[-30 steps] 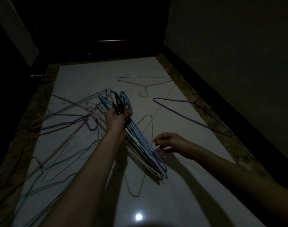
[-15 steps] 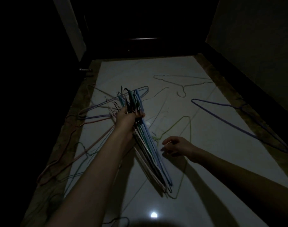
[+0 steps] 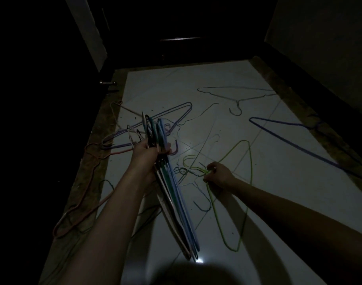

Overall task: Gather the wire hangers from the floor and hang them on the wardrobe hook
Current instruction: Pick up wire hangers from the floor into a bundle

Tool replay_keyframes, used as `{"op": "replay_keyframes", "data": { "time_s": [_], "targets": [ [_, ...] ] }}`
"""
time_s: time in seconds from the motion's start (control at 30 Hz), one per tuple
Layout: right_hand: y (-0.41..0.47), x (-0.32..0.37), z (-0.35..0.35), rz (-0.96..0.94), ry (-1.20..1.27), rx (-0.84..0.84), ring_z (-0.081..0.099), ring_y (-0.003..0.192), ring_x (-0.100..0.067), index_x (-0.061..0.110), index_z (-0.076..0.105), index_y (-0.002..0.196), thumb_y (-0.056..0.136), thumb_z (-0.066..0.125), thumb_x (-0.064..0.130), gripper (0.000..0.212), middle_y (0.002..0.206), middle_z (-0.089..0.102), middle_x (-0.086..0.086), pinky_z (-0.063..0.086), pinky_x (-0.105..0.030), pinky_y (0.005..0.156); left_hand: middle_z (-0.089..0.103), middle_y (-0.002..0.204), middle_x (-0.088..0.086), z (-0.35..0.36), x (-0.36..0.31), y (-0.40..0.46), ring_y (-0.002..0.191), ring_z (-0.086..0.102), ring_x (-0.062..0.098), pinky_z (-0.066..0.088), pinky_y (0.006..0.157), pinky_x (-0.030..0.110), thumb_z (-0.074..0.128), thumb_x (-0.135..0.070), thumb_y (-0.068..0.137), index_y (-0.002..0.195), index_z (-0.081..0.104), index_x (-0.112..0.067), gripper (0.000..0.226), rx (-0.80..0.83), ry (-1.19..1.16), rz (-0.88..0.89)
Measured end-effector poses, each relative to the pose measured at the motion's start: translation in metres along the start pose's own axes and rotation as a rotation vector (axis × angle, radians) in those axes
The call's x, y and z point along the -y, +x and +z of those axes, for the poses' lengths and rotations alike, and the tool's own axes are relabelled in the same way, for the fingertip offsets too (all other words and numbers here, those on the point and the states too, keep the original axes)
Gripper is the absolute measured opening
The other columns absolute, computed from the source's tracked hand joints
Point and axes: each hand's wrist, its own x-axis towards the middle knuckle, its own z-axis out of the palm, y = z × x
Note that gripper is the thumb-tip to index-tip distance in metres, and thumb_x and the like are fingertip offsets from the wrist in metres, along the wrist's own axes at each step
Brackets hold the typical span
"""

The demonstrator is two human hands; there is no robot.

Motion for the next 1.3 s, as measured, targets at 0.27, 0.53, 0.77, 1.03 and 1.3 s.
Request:
{"op": "replay_keyframes", "data": {
  "time_s": [0.27,0.53,0.77,1.03,1.3],
  "targets": [
    [0.002,-0.003,-0.003,0.056,0.106,-0.159,0.063,0.094,-0.032,0.007,0.053,0.082,0.076,0.070,-0.003,0.021,0.099,0.065,-0.020,0.053,-0.043,0.083,0.064,0.084,0.003,0.000,0.004,0.000,0.073,0.062,0.014,0.051,0.061,0.023,0.064,0.005,0.082,0.106,0.059,-0.012,0.030,-0.047,-0.025,-0.026],
    [-0.010,-0.021,-0.054,0.069,0.178,-0.286,0.055,0.066,-0.024,0.007,0.049,0.077,0.082,0.060,-0.009,0.020,0.082,0.054,-0.015,0.048,-0.029,0.052,0.063,0.082,0.002,0.008,-0.001,-0.009,0.075,0.060,0.015,0.049,0.056,0.021,0.064,0.004,0.082,0.104,0.060,-0.012,0.027,-0.013,-0.028,-0.034],
    [-0.024,-0.024,-0.093,0.028,0.130,-0.333,0.062,0.074,-0.032,0.013,0.046,0.069,0.080,0.057,-0.010,0.028,0.072,0.053,-0.009,0.055,-0.046,0.070,0.059,0.073,0.008,0.032,-0.013,-0.025,0.066,0.056,0.020,0.048,0.046,0.016,0.059,0.008,0.084,0.085,0.059,-0.009,0.017,0.041,-0.030,-0.018],
    [-0.055,-0.058,-0.127,-0.001,-0.224,-0.147,0.056,0.062,-0.025,0.007,0.052,0.084,0.081,0.049,-0.014,0.022,0.075,0.058,-0.013,0.045,-0.029,0.054,0.061,0.079,0.007,0.055,-0.020,-0.033,0.068,0.059,0.016,0.050,0.049,0.018,0.059,0.010,0.083,0.111,0.058,-0.003,0.031,0.092,-0.035,0.000],
    [-0.053,-0.066,-0.111,-0.069,-0.373,-0.094,0.057,0.076,-0.021,0.011,0.061,0.093,0.085,0.061,0.003,0.012,0.098,0.067,-0.015,0.039,-0.023,0.054,0.064,0.051,-0.006,0.062,-0.012,-0.031,0.049,0.061,0.005,0.049,0.045,0.016,0.058,0.009,0.084,0.085,0.060,-0.014,0.023,0.118,-0.032,0.004]
  ]
}}
